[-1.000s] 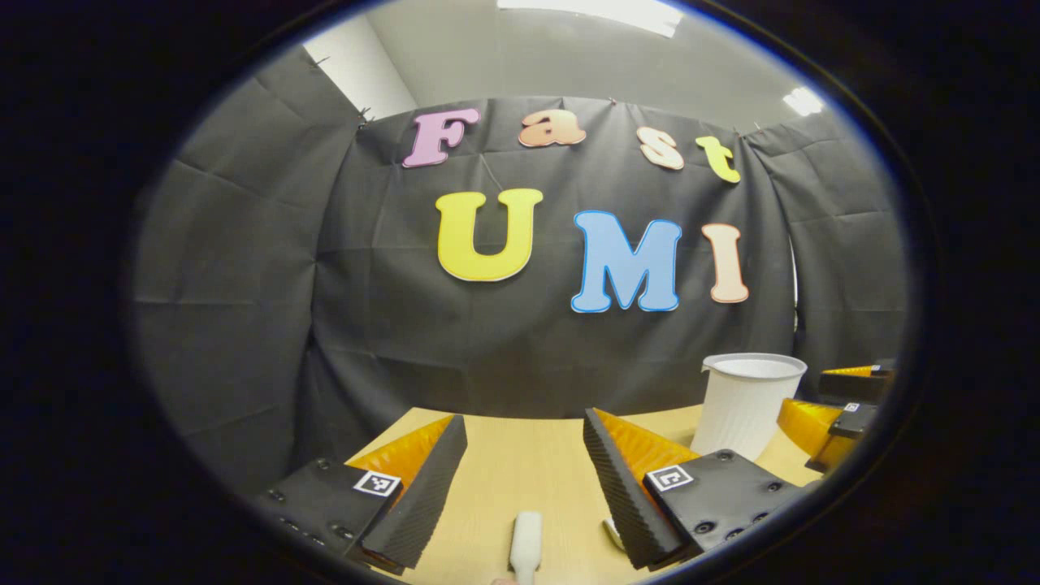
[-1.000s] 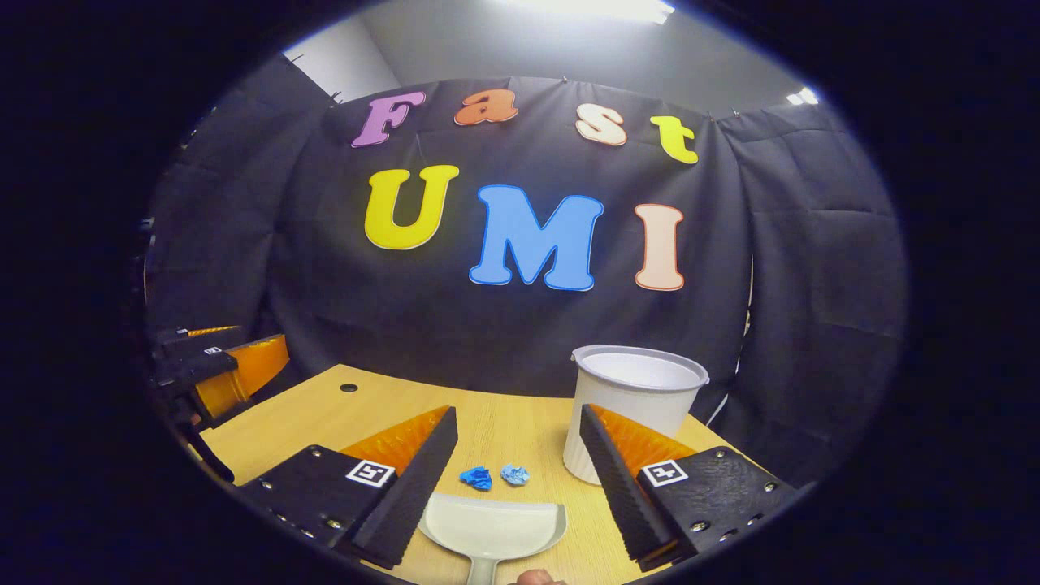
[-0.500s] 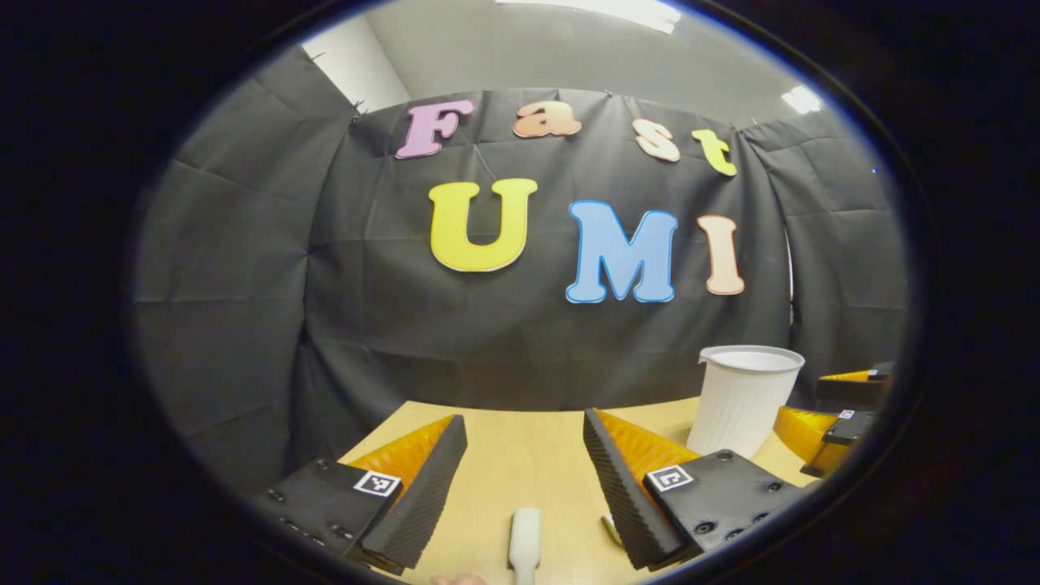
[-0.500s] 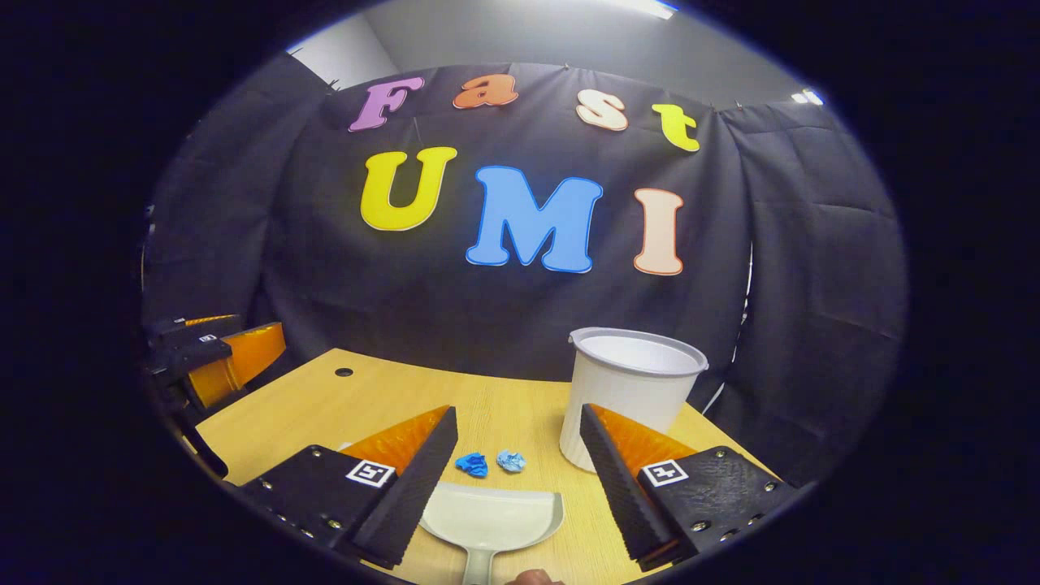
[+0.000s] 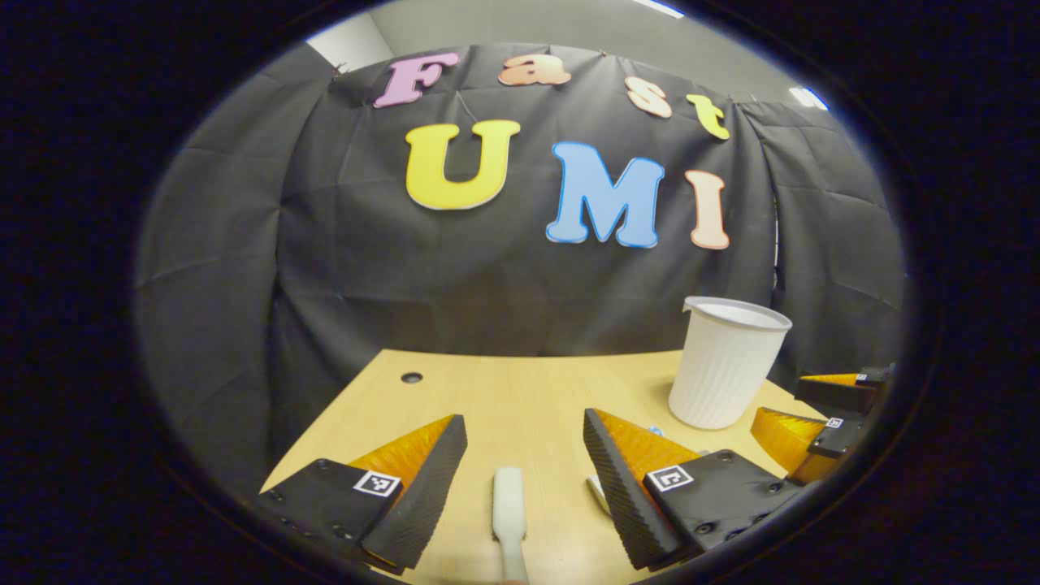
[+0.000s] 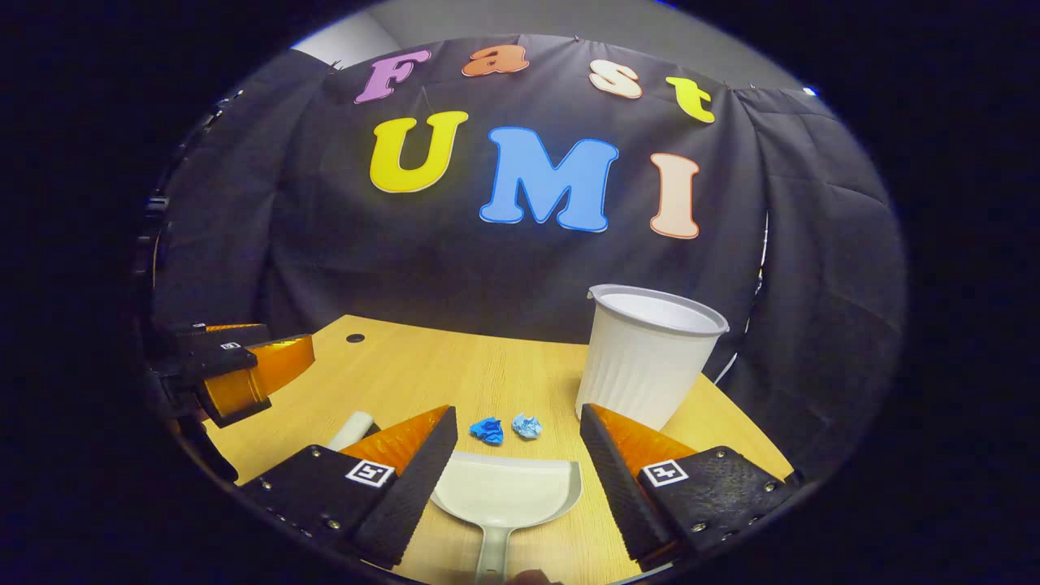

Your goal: Pick up the small broom and dustpan from the desktop, sweep the trash into the dustpan with the broom, and then empty the trash into the garbage bin.

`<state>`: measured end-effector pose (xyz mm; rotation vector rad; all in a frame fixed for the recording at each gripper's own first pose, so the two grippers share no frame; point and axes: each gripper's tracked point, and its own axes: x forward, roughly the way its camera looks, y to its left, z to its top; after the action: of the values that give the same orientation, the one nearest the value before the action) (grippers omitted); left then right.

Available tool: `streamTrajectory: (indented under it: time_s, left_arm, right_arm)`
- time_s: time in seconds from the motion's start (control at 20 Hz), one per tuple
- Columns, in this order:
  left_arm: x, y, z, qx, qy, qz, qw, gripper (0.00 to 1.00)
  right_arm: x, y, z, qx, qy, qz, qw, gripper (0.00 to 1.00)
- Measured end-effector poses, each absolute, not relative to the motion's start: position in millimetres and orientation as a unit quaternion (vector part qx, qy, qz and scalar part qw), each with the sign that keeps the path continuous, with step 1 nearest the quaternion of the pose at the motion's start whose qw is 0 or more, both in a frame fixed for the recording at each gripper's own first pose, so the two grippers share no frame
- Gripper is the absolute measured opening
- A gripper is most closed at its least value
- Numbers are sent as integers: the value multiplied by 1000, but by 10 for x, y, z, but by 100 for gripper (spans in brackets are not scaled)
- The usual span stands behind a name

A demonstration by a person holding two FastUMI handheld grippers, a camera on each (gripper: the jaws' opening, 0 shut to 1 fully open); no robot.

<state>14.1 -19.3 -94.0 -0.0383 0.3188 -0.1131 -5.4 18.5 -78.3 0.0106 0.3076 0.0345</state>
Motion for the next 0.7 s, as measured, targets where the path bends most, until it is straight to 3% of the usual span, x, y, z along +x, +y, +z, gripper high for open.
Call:
streamTrajectory:
  time_s: [0.05,0.4,0.7]
  left_arm:
    - [134,-220,-1053,-25,179,-59,982,96]
    - [104,-246,-1921,-37,328,-64,942,93]
    - [-54,-63,-2465,-38,413,-45,909,96]
  right_arm:
    - [-75,208,-872,9,172,19,985,95]
    - [-215,291,-1471,26,293,40,955,95]
    - [-308,353,-1848,41,363,40,930,96]
